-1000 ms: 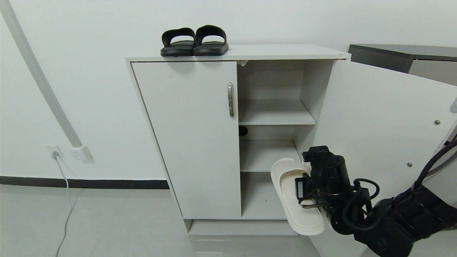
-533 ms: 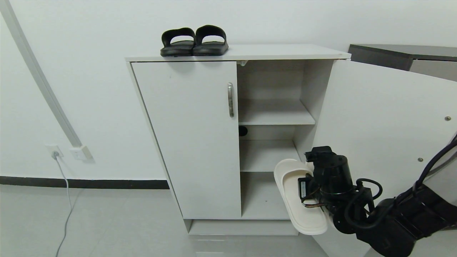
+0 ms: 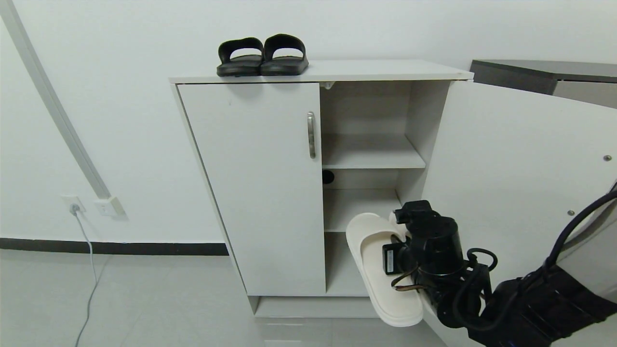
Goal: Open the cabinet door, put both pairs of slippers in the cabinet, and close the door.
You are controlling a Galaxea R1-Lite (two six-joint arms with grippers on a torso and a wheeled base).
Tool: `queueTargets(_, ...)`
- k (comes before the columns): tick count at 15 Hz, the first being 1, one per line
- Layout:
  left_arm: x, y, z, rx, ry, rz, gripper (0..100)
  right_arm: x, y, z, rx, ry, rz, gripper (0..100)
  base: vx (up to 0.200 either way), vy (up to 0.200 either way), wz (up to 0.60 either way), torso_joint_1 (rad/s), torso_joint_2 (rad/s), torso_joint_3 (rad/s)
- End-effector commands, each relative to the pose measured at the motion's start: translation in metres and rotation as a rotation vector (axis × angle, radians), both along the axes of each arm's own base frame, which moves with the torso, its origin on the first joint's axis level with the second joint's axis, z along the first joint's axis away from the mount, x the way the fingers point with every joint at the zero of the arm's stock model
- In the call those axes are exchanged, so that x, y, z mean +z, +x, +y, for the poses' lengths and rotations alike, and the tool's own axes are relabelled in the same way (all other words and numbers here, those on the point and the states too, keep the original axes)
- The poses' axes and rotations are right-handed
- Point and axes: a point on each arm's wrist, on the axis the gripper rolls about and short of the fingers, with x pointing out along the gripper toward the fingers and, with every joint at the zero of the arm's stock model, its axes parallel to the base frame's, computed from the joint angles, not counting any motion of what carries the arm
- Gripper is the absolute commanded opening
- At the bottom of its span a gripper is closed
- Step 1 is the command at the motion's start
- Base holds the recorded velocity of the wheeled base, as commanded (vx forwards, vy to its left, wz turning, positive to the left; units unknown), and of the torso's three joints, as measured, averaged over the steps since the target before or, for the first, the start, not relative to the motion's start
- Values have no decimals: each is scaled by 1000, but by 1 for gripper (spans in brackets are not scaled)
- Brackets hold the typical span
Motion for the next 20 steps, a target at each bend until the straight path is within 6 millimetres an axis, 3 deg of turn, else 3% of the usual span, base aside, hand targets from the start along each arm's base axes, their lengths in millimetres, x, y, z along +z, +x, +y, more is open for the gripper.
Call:
queueTargets(1, 0, 0, 0, 0, 0, 1, 0, -16, 5, 17, 25, -16, 18, 0, 0, 0, 0, 0, 0, 0)
queueTargets(2, 0, 0, 0, -1, 0, 1, 0, -29, 20, 31, 17, -15, 18, 0, 0, 0, 0, 0, 0, 0)
queueTargets(5, 0, 0, 0, 0, 0, 1, 0, -38, 42, 42, -33, -1, 11, 0, 0, 0, 0, 0, 0, 0)
queueTargets(12, 0, 0, 0, 0, 2, 1, 0, -64, 47, 39, -70, -48, 58, 0, 0, 0, 0, 0, 0, 0)
queueTargets(20, 0, 0, 0, -1, 0, 3, 0, -71, 49, 39, -77, -49, 66, 0, 0, 0, 0, 3, 0, -147)
